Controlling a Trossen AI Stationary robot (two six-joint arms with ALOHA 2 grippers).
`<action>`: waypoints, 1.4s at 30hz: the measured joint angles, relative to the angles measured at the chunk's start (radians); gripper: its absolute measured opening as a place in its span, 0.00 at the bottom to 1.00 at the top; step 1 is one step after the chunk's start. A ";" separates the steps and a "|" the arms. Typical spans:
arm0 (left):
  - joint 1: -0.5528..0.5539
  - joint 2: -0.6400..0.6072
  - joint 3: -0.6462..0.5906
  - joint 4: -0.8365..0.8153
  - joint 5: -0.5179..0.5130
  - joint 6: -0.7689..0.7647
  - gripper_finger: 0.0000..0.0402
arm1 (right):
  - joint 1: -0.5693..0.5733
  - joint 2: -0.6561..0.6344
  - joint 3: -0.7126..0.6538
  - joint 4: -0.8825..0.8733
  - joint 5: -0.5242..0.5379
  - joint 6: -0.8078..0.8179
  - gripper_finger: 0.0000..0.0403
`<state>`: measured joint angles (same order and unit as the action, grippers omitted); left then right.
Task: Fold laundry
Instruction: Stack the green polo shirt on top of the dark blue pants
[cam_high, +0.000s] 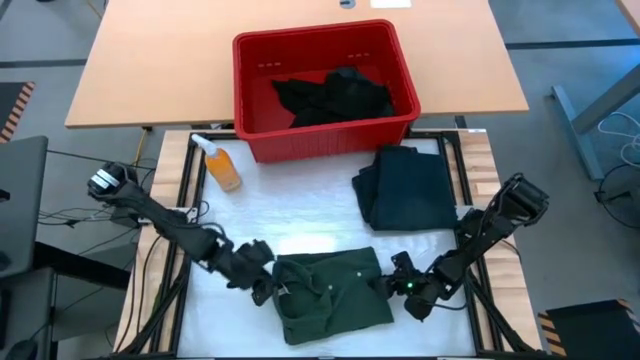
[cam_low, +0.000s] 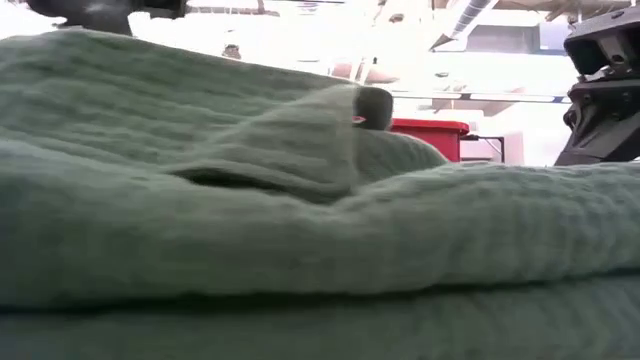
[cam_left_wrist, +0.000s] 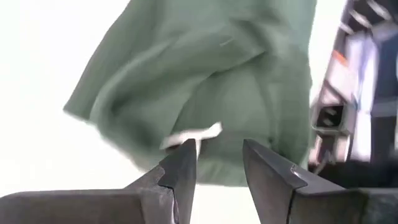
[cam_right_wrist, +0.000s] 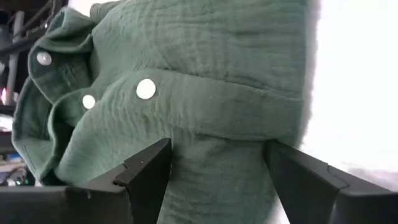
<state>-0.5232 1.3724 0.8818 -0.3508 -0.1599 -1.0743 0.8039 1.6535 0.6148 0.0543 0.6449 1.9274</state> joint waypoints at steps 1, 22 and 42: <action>-0.020 0.002 -0.001 -0.027 -0.012 -0.084 0.30 | 0.000 -0.001 0.004 -0.001 -0.001 -0.015 0.72; -0.250 0.309 -0.001 0.231 -0.287 -0.794 0.67 | -0.016 -0.036 0.007 -0.008 -0.050 -0.156 0.72; -0.207 0.519 0.003 0.424 -0.434 -0.865 0.62 | -0.031 -0.028 0.005 0.057 -0.079 -0.231 0.72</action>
<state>-0.7300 1.8919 0.8845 0.0735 -0.5940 -1.9395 0.7730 1.6251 0.6201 0.1108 0.5655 1.6968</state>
